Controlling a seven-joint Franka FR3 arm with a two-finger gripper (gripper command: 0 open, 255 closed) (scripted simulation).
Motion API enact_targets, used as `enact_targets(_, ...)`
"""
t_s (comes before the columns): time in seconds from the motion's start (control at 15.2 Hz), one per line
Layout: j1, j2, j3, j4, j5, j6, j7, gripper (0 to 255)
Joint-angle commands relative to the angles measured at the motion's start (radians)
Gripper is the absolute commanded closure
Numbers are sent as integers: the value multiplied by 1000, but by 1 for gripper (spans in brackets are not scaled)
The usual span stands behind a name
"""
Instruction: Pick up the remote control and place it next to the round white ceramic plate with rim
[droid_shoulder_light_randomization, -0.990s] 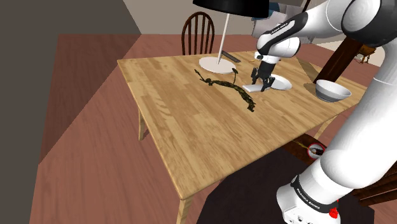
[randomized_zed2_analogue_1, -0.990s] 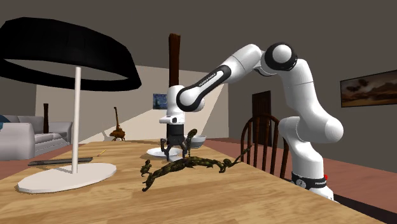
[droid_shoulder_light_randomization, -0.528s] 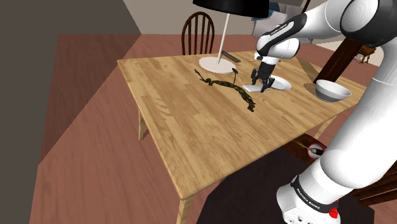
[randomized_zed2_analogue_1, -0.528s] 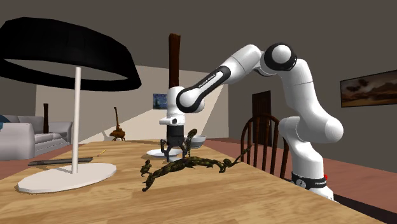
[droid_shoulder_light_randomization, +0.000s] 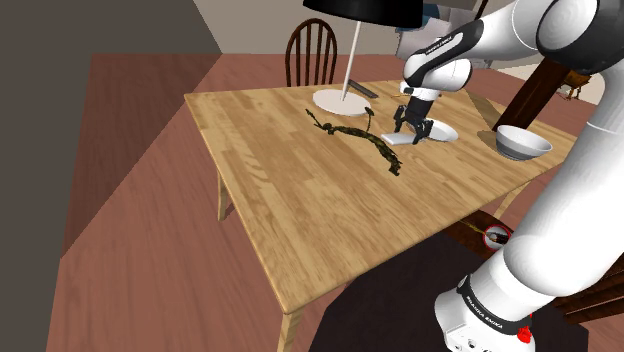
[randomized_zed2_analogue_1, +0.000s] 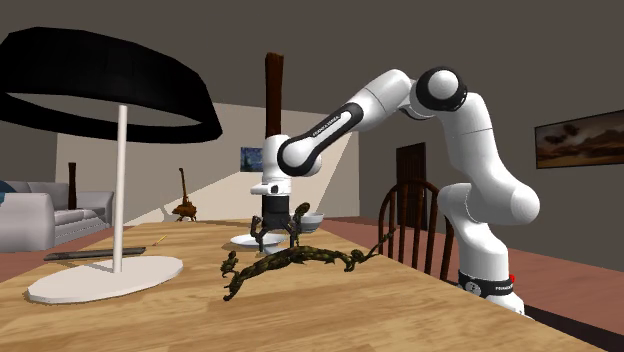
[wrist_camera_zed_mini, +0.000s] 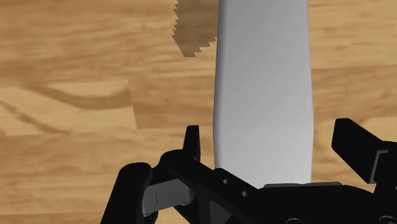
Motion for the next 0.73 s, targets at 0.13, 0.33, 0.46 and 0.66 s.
enact_targets(0.13, 8, -55, -8, 53, -34, -101, 24, 0)
enact_targets(0.33, 8, -55, -8, 53, -34, -101, 24, 0)
enact_targets(0.46, 8, -55, -8, 53, -34, -101, 24, 0)
enact_targets(0.66, 8, -55, -8, 53, -34, -101, 24, 0)
